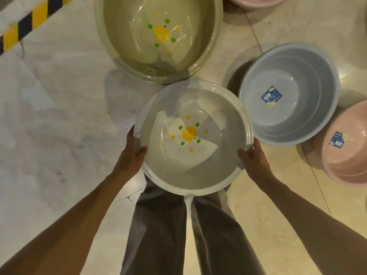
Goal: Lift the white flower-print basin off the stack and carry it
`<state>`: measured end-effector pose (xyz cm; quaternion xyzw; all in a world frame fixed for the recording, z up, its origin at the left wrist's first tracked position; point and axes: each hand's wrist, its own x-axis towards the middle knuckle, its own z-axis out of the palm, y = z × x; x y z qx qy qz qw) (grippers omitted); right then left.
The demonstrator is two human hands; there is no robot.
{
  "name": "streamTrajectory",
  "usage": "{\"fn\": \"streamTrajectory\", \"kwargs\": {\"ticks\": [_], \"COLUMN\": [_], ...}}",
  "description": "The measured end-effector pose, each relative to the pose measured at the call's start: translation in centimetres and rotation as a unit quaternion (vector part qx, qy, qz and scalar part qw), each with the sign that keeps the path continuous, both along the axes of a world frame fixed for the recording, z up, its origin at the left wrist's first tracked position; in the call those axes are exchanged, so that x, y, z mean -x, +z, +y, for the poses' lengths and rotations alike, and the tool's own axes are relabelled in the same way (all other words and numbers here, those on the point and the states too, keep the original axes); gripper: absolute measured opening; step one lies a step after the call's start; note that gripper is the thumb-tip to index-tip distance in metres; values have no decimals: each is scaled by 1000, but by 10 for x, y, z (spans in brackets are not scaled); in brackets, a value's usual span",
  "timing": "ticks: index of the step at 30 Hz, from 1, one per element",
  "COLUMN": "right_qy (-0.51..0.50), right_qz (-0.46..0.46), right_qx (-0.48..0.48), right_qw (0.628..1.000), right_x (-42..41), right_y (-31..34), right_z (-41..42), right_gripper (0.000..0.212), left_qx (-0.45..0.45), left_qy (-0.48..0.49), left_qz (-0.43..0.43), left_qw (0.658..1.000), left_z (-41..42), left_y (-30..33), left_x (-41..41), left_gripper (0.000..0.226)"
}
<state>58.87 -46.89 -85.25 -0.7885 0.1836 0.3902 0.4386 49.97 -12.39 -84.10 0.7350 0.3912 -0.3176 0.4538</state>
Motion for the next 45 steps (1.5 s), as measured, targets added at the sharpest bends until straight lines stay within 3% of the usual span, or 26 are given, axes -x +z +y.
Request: {"fn": "streamTrajectory", "kwargs": {"ticks": [7, 15, 19, 24, 32, 40, 45], "right_qy": [1, -6, 13, 40, 7, -11, 35], "right_qz": [112, 100, 95, 57, 48, 33, 50], "right_qx": [-61, -60, -76, -108, -104, -136, -128], "right_qw": [992, 993, 992, 992, 993, 990, 990], "right_x": [-22, -25, -32, -54, -112, -197, -250], "right_y": [5, 55, 89, 139, 175, 168, 152], "right_z": [-3, 13, 30, 60, 102, 138, 145], "right_gripper": [51, 44, 59, 61, 61, 54, 77], "left_qx": [39, 70, 62, 50, 27, 7, 26], "left_qy": [43, 58, 79, 67, 59, 75, 96], "left_qz": [9, -8, -45, -72, -93, -98, -88], "left_qw": [998, 996, 994, 994, 994, 992, 991], "left_z": [4, 26, 40, 71, 134, 176, 179], "left_y": [-3, 34, 75, 127, 179, 163, 147], "left_x": [-5, 13, 16, 2, -68, -160, -196], "left_gripper": [69, 71, 69, 69, 69, 68, 66]}}
